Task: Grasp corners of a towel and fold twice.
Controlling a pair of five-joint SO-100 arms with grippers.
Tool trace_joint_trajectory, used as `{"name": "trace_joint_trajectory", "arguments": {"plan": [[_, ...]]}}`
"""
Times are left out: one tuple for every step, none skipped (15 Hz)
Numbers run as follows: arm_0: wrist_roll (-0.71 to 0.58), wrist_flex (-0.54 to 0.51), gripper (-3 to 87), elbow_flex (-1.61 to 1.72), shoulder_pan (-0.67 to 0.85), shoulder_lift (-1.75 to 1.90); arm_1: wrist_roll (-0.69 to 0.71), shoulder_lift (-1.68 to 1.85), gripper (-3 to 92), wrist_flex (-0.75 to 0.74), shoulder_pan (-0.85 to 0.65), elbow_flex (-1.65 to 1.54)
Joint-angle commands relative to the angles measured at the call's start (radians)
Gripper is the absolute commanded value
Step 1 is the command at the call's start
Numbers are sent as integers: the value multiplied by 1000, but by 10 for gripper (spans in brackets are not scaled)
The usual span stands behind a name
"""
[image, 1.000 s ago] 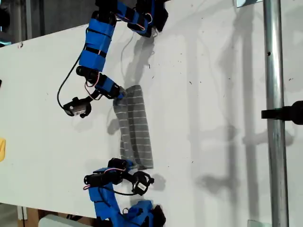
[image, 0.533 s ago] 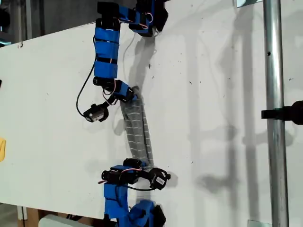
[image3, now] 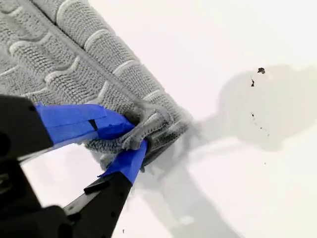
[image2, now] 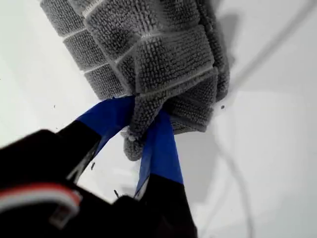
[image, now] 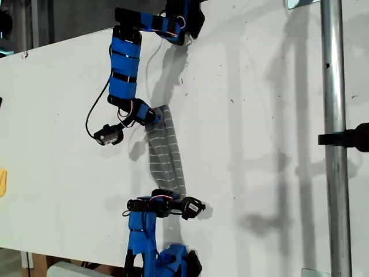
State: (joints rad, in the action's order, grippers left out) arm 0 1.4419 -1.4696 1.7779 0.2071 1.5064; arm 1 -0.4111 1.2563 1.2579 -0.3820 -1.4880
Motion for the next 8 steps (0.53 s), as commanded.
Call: {"name": "trace_joint_trajectory", "arguments": {"plan": [[-18,0,142,-14,21,17,12,14,-3,5,-31,0],[-31,-6,203,-17,15,46,14,34,11,20,-37,-9],[-32,-23,258,-11,12,91,14,80,169,26,-52,-38],[-25,-63,277,-8,15,126,20,114,313,55,-72,-46],[-11,-115,280,-2,28,152,28,132,291,78,-89,-46],[3,-153,277,18,40,178,28,133,245,97,-101,-40],[25,-183,275,44,48,212,26,141,218,114,-106,-35],[49,-195,269,80,49,272,21,173,216,138,-118,-35]]}}
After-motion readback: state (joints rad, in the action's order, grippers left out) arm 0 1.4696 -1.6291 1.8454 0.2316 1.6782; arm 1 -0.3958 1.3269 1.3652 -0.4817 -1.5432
